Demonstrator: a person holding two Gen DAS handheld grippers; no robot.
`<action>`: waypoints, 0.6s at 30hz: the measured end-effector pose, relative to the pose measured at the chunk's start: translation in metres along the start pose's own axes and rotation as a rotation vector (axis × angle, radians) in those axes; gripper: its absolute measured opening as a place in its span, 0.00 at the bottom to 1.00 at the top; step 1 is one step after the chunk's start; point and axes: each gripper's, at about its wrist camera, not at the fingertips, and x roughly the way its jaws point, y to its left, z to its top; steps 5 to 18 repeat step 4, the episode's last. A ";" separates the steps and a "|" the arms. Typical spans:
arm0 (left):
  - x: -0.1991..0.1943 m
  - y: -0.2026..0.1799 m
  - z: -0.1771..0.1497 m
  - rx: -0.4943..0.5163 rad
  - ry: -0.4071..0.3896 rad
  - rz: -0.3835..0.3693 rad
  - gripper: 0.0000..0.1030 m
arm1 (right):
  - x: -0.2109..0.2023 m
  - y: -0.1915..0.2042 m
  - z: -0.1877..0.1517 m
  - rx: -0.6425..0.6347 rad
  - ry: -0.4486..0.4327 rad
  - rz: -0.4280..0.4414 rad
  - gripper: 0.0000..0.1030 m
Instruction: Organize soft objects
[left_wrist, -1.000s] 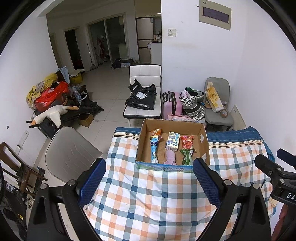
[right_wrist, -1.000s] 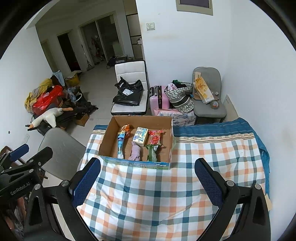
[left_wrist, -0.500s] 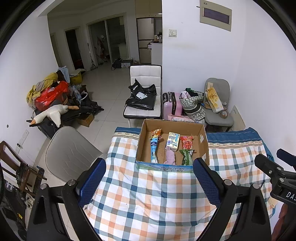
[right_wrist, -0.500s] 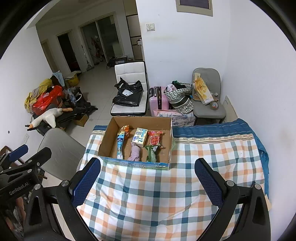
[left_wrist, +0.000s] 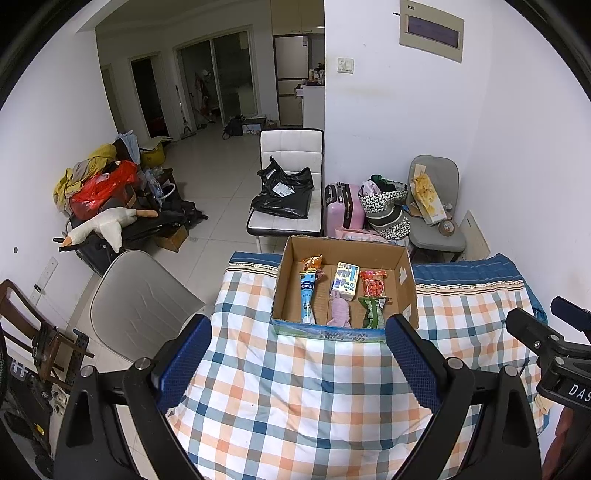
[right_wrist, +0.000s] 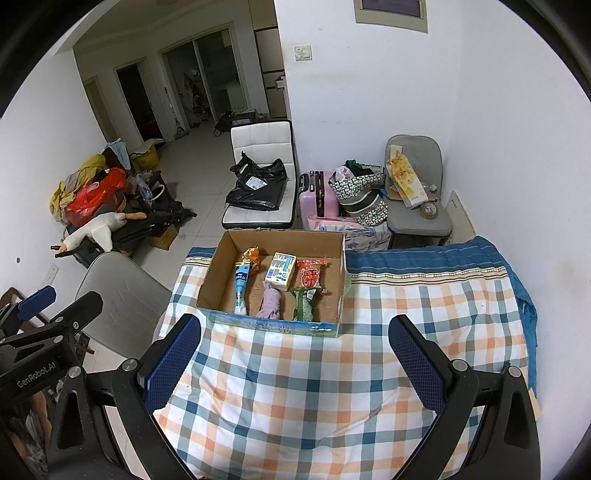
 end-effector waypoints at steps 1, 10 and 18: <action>0.000 0.000 0.000 0.001 0.000 0.000 0.94 | 0.000 -0.001 0.000 0.001 0.000 0.001 1.00; -0.001 0.000 0.000 0.003 -0.001 -0.001 0.94 | 0.000 0.000 0.000 -0.001 0.000 0.003 1.00; -0.001 0.000 0.000 0.003 -0.001 -0.001 0.94 | 0.000 0.000 0.000 -0.001 0.000 0.003 1.00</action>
